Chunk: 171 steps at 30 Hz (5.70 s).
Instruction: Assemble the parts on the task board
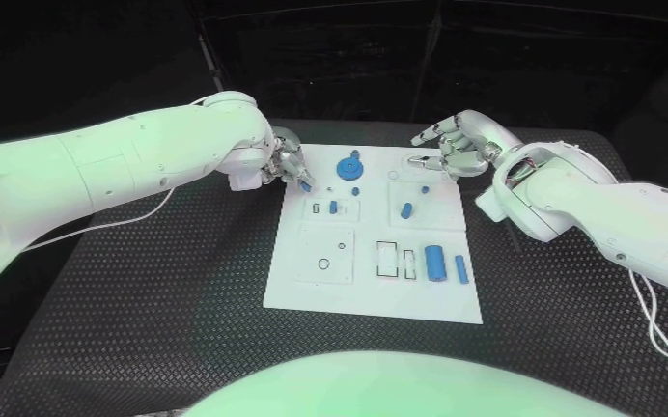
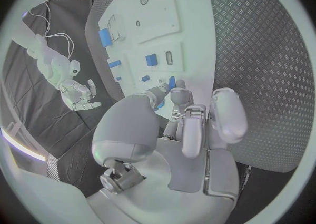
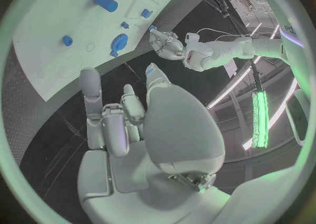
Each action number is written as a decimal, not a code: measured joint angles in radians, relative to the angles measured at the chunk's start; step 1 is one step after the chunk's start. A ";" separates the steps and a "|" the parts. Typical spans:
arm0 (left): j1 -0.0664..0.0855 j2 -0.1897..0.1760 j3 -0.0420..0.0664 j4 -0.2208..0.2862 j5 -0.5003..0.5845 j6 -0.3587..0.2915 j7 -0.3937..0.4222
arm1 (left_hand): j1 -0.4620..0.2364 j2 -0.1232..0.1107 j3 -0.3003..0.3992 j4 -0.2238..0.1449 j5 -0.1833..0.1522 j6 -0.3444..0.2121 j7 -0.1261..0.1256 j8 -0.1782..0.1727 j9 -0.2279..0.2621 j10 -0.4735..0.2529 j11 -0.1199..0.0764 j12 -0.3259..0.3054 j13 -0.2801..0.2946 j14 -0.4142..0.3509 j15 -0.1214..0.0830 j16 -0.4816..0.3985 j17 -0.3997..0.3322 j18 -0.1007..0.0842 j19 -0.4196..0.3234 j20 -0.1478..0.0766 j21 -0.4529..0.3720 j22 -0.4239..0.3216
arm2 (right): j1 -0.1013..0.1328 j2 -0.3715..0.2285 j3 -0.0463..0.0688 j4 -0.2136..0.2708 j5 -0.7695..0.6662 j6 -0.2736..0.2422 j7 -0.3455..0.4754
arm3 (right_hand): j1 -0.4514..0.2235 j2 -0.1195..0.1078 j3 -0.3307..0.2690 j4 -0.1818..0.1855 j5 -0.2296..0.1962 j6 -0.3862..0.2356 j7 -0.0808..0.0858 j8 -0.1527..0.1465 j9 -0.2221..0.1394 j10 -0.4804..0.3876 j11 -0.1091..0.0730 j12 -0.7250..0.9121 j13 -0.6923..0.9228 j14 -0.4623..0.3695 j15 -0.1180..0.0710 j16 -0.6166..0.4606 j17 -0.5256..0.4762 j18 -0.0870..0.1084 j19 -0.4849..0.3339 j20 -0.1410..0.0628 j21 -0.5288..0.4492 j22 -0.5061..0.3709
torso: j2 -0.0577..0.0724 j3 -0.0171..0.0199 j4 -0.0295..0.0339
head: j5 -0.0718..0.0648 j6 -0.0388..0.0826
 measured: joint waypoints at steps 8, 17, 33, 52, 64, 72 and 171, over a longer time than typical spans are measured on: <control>-0.014 -0.051 -0.001 0.111 0.003 -0.104 0.003 | -0.013 -0.013 0.034 -0.004 0.000 -0.003 0.001 0.020 0.008 0.005 0.002 0.011 0.013 0.004 -0.004 0.000 0.000 0.000 0.003 -0.003 0.000 0.008 | 0.000 0.000 0.000 -0.005 0.001 0.002 0.000 | 0.000 0.000 0.000 0.000 0.000 0.000 0.000 0.000 0.000 0.000 0.000 0.000 0.000 0.000 0.000 0.000 0.000 0.000 0.000 0.000 0.000 0.000 | -0.001 0.0004 0.0011 | 0.004 -0.004; -0.053 -0.064 -0.006 0.162 -0.043 -0.192 0.006 | -0.029 -0.029 0.066 -0.008 0.000 -0.003 -0.004 0.035 0.013 0.009 -0.001 0.016 0.017 0.000 -0.007 0.000 0.000 0.000 0.007 -0.007 0.000 0.010 | 0.000 0.001 0.000 -0.007 0.002 0.004 -0.001 | 0.000 0.000 0.000 0.000 0.000 0.000 0.000 0.000 0.000 0.000 0.000 0.000 0.000 0.000 0.000 0.000 0.000 0.000 0.000 0.000 -0.004 -0.003 | 0.000 0.0001 0.0000 | 0.008 -0.005; -0.083 -0.058 -0.009 0.167 -0.172 -0.227 0.006 | -0.045 -0.037 0.091 -0.011 -0.003 -0.003 -0.004 0.050 0.021 0.016 -0.002 0.020 0.023 0.000 -0.007 0.000 0.000 0.000 0.007 -0.007 0.000 0.012 | 0.000 0.001 0.000 -0.008 0.003 0.005 -0.001 | 0.000 0.000 0.000 0.000 0.000 0.000 0.000 0.000 0.000 0.000 0.000 0.000 -0.001 0.000 0.000 0.000 0.000 0.000 0.000 0.000 -0.004 -0.007 | 0.000 -0.0004 -0.0014 | 0.009 -0.011; -0.086 -0.042 -0.010 0.161 -0.237 -0.191 0.004 | -0.045 -0.037 0.097 -0.010 0.000 -0.007 -0.007 0.053 0.021 0.018 -0.003 0.026 0.028 0.000 -0.007 0.000 0.000 0.000 0.007 -0.007 0.000 0.019 | 0.000 0.001 0.000 -0.008 0.003 0.005 -0.001 | 0.000 0.000 0.000 0.000 0.000 0.000 0.000 0.000 0.000 0.000 0.000 0.000 -0.001 0.000 0.000 0.000 0.000 0.000 0.000 0.000 -0.004 -0.007 | 0.001 0.0007 -0.0015 | 0.008 -0.016; -0.085 -0.044 -0.009 0.162 -0.243 -0.153 0.005 | -0.045 -0.037 0.097 -0.010 0.000 -0.004 -0.010 0.058 0.022 0.021 -0.007 0.026 0.028 0.000 -0.007 0.000 0.000 0.000 0.007 -0.007 0.000 0.019 | 0.000 0.001 0.000 -0.008 0.003 0.006 -0.001 | 0.000 0.000 0.000 0.000 0.000 0.000 0.000 0.000 0.000 0.000 0.000 0.000 -0.001 0.000 0.000 0.000 -0.001 0.000 0.000 0.000 -0.004 -0.007 | 0.000 0.0006 -0.0010 | 0.007 -0.019; -0.084 -0.045 -0.009 0.161 -0.245 -0.135 0.004 | -0.046 -0.038 0.097 -0.010 -0.001 -0.004 -0.009 0.058 0.023 0.023 -0.008 0.026 0.027 0.000 -0.007 0.000 0.000 0.000 0.007 -0.007 0.000 0.018 | 0.000 0.001 0.000 -0.009 0.003 0.006 -0.001 | 0.000 0.000 0.000 0.000 0.000 0.000 0.000 0.000 0.000 0.000 0.000 0.000 -0.001 0.000 0.000 0.000 -0.001 0.000 0.000 0.000 -0.004 -0.007 | 0.000 0.0006 -0.0009 | 0.008 -0.021; -0.087 -0.032 -0.012 0.102 -0.235 -0.107 0.000 | -0.284 -0.104 -0.225 0.152 0.000 0.044 -0.047 0.150 0.029 0.061 -0.040 0.065 0.035 0.000 -0.029 0.000 0.000 0.000 0.019 -0.027 0.015 0.050 | 0.000 -0.001 0.000 -0.009 0.004 0.008 0.000 | -0.005 0.005 -0.009 0.004 0.003 -0.004 0.004 0.004 -0.001 -0.004 0.004 0.000 -0.007 0.000 0.000 -0.005 0.000 0.000 -0.010 -0.003 -0.019 -0.030 | 0.000 0.0001 -0.0014 | 0.001 -0.024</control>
